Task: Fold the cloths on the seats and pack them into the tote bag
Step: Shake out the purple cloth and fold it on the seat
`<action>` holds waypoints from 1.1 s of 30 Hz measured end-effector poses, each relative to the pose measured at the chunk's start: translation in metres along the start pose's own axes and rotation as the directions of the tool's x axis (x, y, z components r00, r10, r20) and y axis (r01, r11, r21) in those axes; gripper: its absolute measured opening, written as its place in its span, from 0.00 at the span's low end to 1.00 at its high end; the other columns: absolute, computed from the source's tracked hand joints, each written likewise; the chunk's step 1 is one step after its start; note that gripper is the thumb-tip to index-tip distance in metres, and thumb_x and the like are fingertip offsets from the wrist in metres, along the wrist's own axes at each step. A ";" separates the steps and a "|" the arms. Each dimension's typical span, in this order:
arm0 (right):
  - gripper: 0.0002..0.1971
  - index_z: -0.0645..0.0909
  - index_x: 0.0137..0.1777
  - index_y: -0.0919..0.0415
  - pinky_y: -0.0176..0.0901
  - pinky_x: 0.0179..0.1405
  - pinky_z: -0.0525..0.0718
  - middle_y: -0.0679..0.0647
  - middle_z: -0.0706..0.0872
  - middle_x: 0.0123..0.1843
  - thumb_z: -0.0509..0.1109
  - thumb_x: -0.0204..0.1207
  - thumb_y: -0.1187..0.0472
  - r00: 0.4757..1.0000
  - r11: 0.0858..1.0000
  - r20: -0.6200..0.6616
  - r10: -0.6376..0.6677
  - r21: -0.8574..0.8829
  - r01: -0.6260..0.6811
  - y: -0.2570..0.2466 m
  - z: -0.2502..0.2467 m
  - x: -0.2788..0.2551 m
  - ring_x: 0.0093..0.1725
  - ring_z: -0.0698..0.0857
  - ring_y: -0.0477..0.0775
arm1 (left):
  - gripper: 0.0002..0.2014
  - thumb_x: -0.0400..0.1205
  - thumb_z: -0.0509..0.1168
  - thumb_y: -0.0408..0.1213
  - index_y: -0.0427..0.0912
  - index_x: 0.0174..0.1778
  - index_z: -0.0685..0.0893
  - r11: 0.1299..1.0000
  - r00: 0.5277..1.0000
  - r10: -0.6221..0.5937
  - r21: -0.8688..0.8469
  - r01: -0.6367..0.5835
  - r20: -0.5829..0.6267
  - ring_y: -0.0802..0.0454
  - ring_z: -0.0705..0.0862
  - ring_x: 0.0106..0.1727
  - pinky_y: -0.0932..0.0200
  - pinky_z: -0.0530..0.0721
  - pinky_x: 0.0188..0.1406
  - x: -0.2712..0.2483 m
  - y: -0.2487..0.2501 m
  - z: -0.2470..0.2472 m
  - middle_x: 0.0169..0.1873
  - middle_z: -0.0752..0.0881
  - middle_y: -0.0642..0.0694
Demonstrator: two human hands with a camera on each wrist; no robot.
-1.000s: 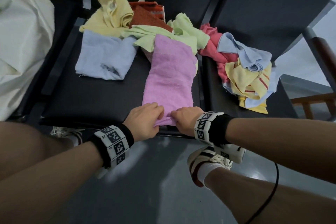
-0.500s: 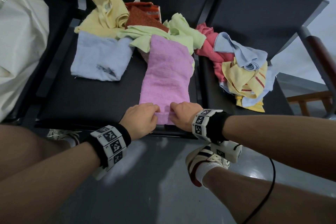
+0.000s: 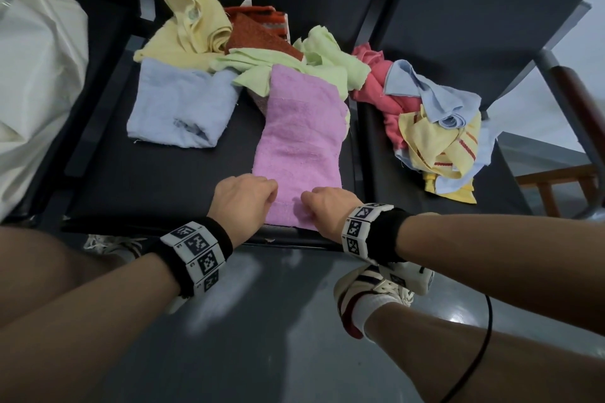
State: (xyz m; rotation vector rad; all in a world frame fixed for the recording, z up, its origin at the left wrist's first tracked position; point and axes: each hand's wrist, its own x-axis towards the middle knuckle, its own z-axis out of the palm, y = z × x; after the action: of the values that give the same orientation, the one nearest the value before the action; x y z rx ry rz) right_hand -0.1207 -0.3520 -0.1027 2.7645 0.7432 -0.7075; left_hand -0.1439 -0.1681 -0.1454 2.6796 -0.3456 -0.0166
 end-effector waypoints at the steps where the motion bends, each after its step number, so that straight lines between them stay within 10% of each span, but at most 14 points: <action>1: 0.12 0.76 0.60 0.61 0.46 0.40 0.75 0.57 0.80 0.56 0.66 0.77 0.64 1.000 1.000 0.005 -0.002 0.007 0.002 -0.001 0.001 0.000 0.54 0.83 0.62 | 0.05 0.81 0.66 0.36 0.49 0.42 0.86 1.000 1.000 -0.018 0.021 0.018 0.013 0.46 0.84 0.45 0.56 0.66 0.40 0.000 0.001 -0.002 0.38 0.88 0.51; 12: 0.26 0.70 0.71 0.61 0.48 0.45 0.79 0.56 0.76 0.63 0.73 0.74 0.61 0.998 0.997 0.055 0.005 -0.075 -0.001 -0.007 0.001 -0.002 0.61 0.78 0.58 | 0.14 0.78 0.68 0.54 0.48 0.44 0.90 0.992 0.998 0.048 0.116 -0.053 0.044 0.47 0.81 0.53 0.49 0.73 0.51 -0.001 0.001 0.001 0.46 0.84 0.51; 19: 0.19 0.73 0.68 0.58 0.48 0.52 0.79 0.55 0.79 0.63 0.65 0.77 0.64 0.999 0.998 0.031 -0.015 -0.052 0.017 -0.006 0.000 -0.001 0.62 0.79 0.58 | 0.15 0.66 0.80 0.41 0.43 0.46 0.87 0.949 0.944 0.316 -0.033 -0.314 0.093 0.45 0.83 0.42 0.51 0.84 0.40 -0.008 0.006 0.010 0.41 0.83 0.48; 24: 0.23 0.69 0.74 0.56 0.50 0.63 0.74 0.53 0.78 0.68 0.63 0.80 0.60 0.999 0.997 0.023 -0.030 -0.077 0.032 -0.007 0.001 -0.002 0.67 0.77 0.56 | 0.13 0.73 0.69 0.30 0.43 0.53 0.88 0.979 0.968 0.202 -0.011 -0.202 0.150 0.44 0.81 0.48 0.49 0.81 0.46 -0.006 0.007 0.010 0.44 0.83 0.46; 33: 0.19 0.71 0.74 0.56 0.52 0.67 0.72 0.54 0.79 0.68 0.57 0.84 0.57 0.999 0.997 0.013 -0.049 -0.059 0.050 -0.010 -0.001 -0.001 0.68 0.77 0.57 | 0.23 0.77 0.45 0.44 0.47 0.58 0.83 0.995 0.958 0.094 0.016 -0.103 0.271 0.45 0.85 0.54 0.50 0.78 0.55 -0.007 0.014 0.005 0.49 0.87 0.49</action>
State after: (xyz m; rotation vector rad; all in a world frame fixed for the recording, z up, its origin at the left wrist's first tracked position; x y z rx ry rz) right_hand -0.1266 -0.3437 -0.1022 2.6953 0.8195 -0.6991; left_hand -0.1543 -0.1806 -0.1445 2.6885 -0.5679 -0.3518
